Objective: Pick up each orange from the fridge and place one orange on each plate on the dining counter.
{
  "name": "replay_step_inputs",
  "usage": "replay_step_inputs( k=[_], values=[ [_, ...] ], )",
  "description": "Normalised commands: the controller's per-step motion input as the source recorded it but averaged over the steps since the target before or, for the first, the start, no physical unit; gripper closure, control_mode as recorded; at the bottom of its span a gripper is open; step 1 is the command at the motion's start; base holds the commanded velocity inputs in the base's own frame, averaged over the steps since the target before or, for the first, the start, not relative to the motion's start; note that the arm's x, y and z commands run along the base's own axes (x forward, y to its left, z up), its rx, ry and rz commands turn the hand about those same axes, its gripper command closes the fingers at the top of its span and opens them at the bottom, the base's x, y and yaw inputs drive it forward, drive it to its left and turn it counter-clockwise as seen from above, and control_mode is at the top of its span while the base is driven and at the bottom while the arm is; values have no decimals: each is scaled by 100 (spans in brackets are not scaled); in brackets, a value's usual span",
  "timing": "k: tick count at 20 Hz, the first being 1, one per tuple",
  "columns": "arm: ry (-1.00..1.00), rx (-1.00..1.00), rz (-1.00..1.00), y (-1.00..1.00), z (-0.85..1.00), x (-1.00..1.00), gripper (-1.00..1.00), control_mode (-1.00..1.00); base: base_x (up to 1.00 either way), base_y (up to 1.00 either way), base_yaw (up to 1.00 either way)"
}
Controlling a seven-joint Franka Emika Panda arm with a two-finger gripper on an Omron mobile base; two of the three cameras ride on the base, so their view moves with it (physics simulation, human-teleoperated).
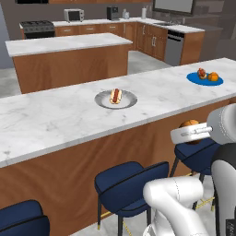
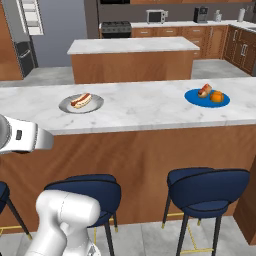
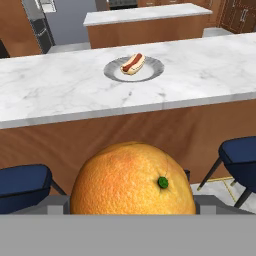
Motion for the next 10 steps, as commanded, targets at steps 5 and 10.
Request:
replay_step_inputs(
  k=[5,10],
  values=[
    [0,0,0,0,0,0,100,100,85,1,0],
    [0,0,0,0,0,0,100,100,5,0,0]
  ],
)
